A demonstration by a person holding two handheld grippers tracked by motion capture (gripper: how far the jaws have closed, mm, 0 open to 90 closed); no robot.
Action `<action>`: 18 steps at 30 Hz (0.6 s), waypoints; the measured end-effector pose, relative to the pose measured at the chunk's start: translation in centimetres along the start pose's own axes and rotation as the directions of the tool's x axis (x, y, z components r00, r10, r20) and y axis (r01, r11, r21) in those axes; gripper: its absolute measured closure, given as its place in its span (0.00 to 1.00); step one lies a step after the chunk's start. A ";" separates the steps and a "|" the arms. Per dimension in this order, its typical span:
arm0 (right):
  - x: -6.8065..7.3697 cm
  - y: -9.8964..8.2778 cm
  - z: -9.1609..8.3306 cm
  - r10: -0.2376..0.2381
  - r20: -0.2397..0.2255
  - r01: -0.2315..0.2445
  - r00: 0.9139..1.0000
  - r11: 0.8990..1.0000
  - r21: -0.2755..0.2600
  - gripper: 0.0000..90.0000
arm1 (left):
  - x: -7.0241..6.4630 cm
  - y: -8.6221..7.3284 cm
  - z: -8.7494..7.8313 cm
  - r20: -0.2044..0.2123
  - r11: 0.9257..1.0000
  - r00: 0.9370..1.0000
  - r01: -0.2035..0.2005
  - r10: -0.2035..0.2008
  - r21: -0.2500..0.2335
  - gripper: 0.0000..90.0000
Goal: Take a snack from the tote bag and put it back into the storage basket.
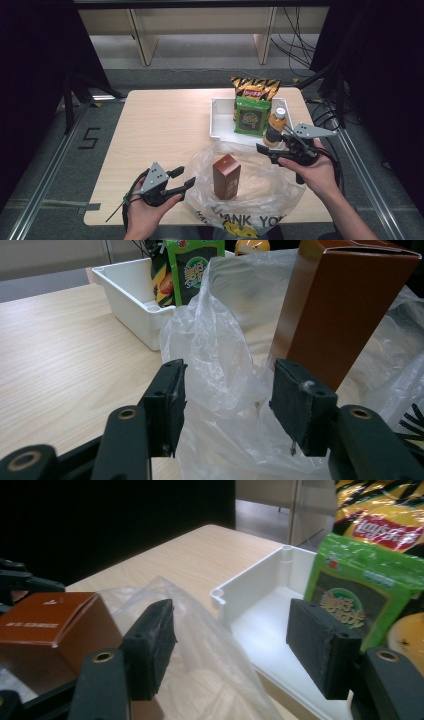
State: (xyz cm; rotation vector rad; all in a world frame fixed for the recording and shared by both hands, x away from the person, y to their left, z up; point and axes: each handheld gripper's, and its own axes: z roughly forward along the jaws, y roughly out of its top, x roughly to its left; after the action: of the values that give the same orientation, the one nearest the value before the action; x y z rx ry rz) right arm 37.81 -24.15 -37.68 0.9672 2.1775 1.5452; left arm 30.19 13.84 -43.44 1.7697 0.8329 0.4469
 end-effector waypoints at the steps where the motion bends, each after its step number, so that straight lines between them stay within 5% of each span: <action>1: 0.0 -0.1 -0.1 -0.025 0.010 0.024 1.000 1.000 0.008 0.40 | -0.1 0.0 0.1 0.007 1.000 1.000 0.009 -0.009 -0.006 0.52; 6: 1.4 -0.6 0.1 0.021 -0.020 -0.021 1.000 1.000 0.000 0.37 | -0.1 -0.1 0.1 0.004 1.000 1.000 -0.002 0.002 0.005 0.52; 18: 4.3 -0.5 0.2 -0.004 -0.070 0.002 0.998 1.000 -0.028 0.30 | 0.1 -0.1 0.2 0.011 1.000 1.000 0.002 -0.002 -0.001 0.52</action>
State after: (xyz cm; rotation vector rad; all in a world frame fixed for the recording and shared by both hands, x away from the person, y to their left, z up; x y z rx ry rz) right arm 34.56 -21.20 -37.62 0.9141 2.1970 1.6268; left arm 30.38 13.81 -43.59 1.7685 0.8271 0.4358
